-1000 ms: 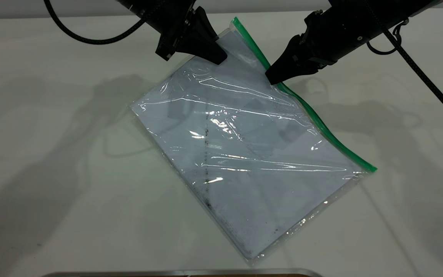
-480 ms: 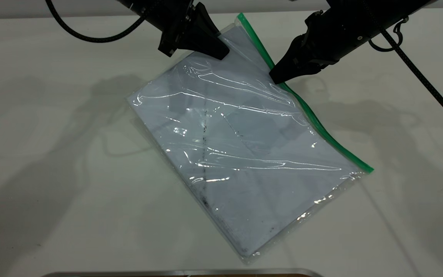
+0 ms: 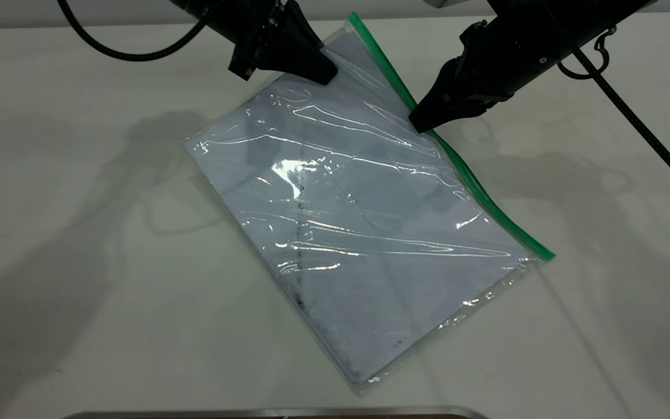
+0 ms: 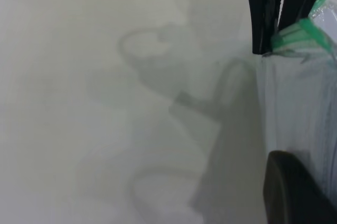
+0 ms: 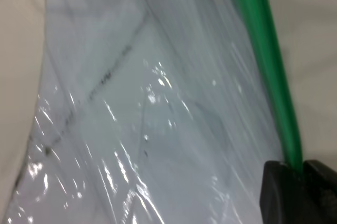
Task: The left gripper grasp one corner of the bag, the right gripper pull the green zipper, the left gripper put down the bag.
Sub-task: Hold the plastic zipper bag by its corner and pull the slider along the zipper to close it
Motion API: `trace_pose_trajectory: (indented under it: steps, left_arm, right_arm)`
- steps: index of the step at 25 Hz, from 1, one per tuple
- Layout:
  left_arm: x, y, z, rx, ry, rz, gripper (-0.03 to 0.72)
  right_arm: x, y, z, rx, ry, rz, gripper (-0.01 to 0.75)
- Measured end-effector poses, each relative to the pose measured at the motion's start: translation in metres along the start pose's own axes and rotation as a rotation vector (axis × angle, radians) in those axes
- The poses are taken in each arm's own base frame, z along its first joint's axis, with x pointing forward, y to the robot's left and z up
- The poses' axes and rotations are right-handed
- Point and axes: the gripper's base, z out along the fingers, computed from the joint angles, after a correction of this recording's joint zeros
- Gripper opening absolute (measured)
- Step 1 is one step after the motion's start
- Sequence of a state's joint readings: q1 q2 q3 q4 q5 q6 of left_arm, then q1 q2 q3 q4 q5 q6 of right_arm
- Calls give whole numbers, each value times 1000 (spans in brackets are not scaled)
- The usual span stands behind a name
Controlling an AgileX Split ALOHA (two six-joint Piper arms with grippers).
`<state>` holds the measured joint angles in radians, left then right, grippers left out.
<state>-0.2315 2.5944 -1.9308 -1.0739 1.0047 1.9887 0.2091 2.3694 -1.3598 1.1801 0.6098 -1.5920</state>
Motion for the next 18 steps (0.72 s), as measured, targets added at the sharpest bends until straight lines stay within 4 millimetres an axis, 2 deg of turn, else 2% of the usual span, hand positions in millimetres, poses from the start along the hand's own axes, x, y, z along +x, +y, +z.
trace_pose_trajectory:
  steps: [9,18]
  left_arm:
    - [-4,13,-21,-41,-11,-6,53]
    - [-5,13,-22,-40,-12,-7,53]
  right_arm:
    - [6,-3,0,28,62,-8,66]
    - [17,-3,-2,27,182,11,66]
